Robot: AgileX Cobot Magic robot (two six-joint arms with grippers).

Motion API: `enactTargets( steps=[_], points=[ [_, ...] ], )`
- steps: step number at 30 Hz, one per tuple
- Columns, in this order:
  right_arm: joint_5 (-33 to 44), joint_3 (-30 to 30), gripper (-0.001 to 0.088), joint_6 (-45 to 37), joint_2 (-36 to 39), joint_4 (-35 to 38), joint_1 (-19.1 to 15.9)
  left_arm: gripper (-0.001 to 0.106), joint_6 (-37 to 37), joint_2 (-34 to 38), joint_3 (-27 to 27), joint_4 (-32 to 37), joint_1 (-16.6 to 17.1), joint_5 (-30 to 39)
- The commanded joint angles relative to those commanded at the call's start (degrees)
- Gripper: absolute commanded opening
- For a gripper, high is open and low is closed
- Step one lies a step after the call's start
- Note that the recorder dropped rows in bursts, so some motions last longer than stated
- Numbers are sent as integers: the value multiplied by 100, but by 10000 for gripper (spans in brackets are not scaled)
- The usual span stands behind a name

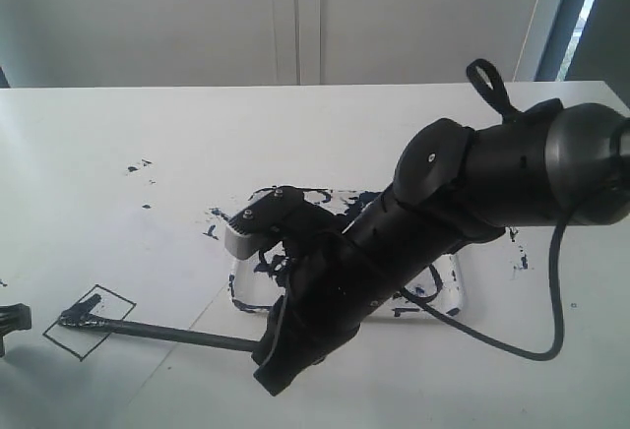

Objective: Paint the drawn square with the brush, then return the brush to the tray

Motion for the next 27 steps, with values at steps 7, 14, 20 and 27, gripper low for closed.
enactTargets(
  steps=[7, 14, 20, 27],
  points=[
    [0, 0, 0, 483, -561, -431, 0, 543, 0, 0, 0, 0, 0, 0],
    [227, 0, 0, 1020, -668, -1136, 0, 543, 0, 0, 0, 0, 0, -14],
    [334, 0, 0, 969, -668, -1136, 0, 543, 0, 0, 0, 0, 0, -30],
    [366, 0, 0, 969, -668, -1136, 99, 543, 0, 0, 0, 0, 0, -30]
  ],
)
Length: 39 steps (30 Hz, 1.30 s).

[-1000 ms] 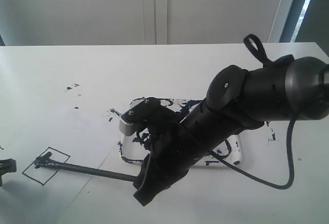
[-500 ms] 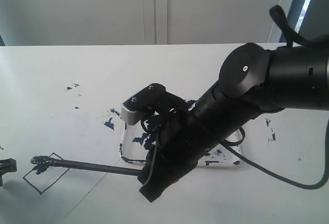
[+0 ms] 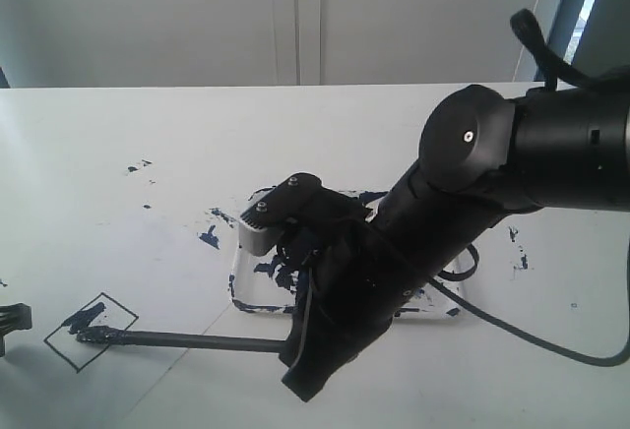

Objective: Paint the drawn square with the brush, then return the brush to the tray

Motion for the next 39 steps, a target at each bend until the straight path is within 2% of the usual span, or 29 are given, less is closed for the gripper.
enactTargets(
  steps=[4, 19, 26, 34, 39],
  points=[
    [-103, 0, 0, 0, 0, -12, 118, 543, 0, 0, 0, 0, 0, -9],
    [-475, 0, 0, 295, 0, -398, 118, 543, 0, 0, 0, 0, 0, -87],
    [-678, 0, 0, 842, 0, -1006, 118, 543, 0, 0, 0, 0, 0, -97],
    [-783, 0, 0, 874, 0, -1037, 118, 543, 0, 0, 0, 0, 0, -107],
    [-561, -13, 0, 859, 0, -904, 118, 543, 0, 0, 0, 0, 0, -119]
  ],
)
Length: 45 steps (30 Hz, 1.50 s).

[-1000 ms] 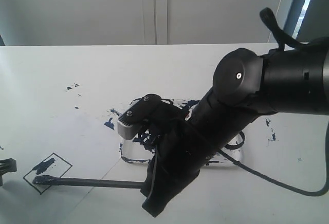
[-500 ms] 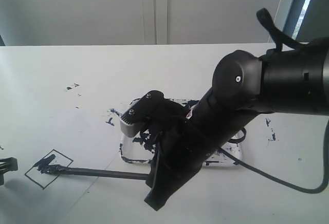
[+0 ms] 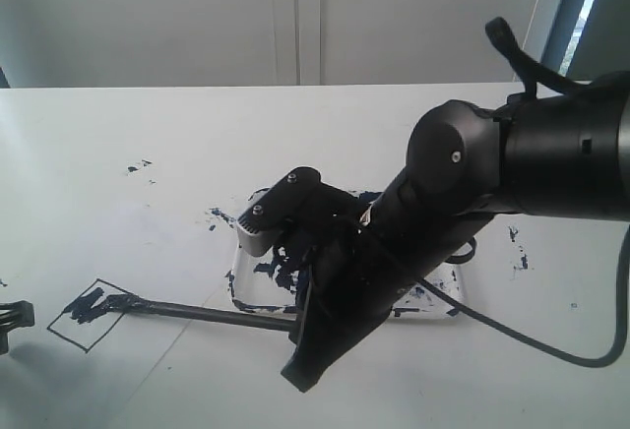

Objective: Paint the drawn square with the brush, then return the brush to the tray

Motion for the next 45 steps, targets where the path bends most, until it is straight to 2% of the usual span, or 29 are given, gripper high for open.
enactTargets(
  steps=[14, 21, 27, 39, 45],
  points=[
    [333, -200, 0, -109, 0, 111, 132, 543, 0, 0, 0, 0, 0, 0],
    [344, -212, 0, -139, 0, 159, 132, 542, 0, 0, 0, 0, 0, -25],
    [253, -212, 0, -448, 0, 569, 132, 542, 0, 0, 0, 0, 0, -116],
    [216, -276, 0, -469, 128, 631, 132, 542, 0, 0, 0, 0, 0, -151],
    [116, -276, 0, -469, 189, 653, 261, 542, 0, 0, 0, 0, 0, -194]
  ],
)
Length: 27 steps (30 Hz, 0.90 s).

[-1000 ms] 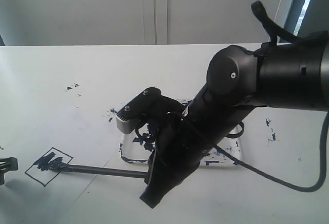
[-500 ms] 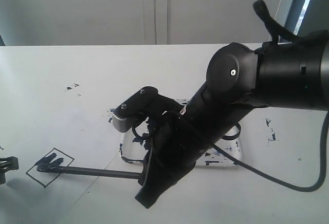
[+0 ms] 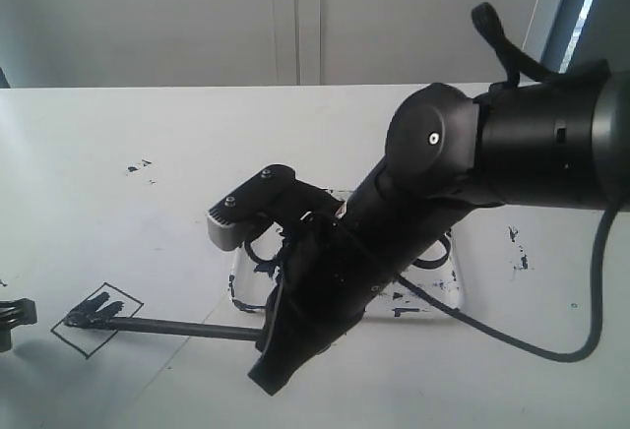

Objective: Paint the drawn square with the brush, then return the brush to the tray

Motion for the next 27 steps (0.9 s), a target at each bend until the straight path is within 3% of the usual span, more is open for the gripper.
enactTargets(
  steps=[27],
  points=[
    [37, -74, 0, 0, 166, 12, 27, 542, 0, 0, 0, 0, 0, -62]
  ],
)
